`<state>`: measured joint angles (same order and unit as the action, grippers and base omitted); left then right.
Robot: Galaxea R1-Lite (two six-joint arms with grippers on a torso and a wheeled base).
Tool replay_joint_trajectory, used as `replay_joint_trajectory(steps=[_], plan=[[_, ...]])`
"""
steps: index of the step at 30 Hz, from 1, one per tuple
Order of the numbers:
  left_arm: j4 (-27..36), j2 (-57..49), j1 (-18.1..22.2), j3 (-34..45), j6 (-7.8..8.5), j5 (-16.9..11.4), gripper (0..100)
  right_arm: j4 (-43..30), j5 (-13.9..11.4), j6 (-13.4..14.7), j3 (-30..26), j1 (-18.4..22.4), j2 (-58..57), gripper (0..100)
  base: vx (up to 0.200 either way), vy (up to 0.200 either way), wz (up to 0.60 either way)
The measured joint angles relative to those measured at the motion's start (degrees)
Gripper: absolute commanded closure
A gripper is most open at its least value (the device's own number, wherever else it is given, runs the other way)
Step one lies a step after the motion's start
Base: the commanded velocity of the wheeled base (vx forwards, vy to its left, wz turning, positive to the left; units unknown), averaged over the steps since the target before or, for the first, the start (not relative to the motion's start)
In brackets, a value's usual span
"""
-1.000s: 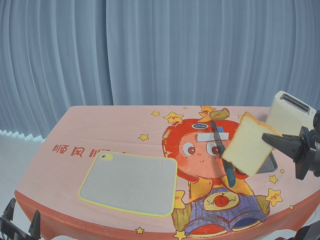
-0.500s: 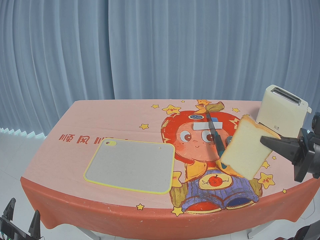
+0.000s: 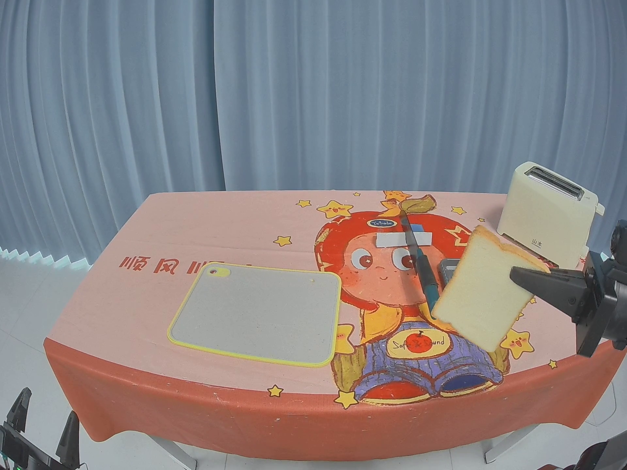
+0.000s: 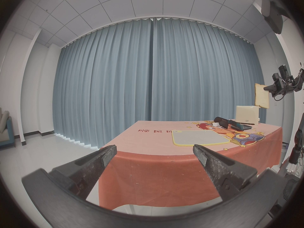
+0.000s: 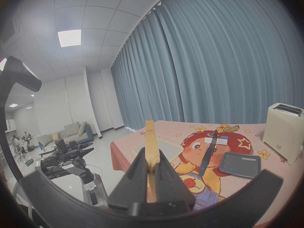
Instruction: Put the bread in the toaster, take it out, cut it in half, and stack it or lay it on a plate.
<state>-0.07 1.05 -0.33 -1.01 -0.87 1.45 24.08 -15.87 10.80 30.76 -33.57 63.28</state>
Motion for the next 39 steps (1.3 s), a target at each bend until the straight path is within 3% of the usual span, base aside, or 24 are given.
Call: replay_joint_trajectory(steps=[15, 39], plan=[[0.0, 0.0, 0.0, 0.0, 0.0, 0.0, 0, 0.0, 0.0, -0.1, -0.1, -0.1, 0.0, 100, 0.0, 0.2, 0.0], [0.0, 0.0, 0.0, 0.0, 0.07, 0.0, 0, 0.0, 0.0, -0.4, -0.5, -0.1, 0.0, 100, 0.0, 0.0, 0.0]])
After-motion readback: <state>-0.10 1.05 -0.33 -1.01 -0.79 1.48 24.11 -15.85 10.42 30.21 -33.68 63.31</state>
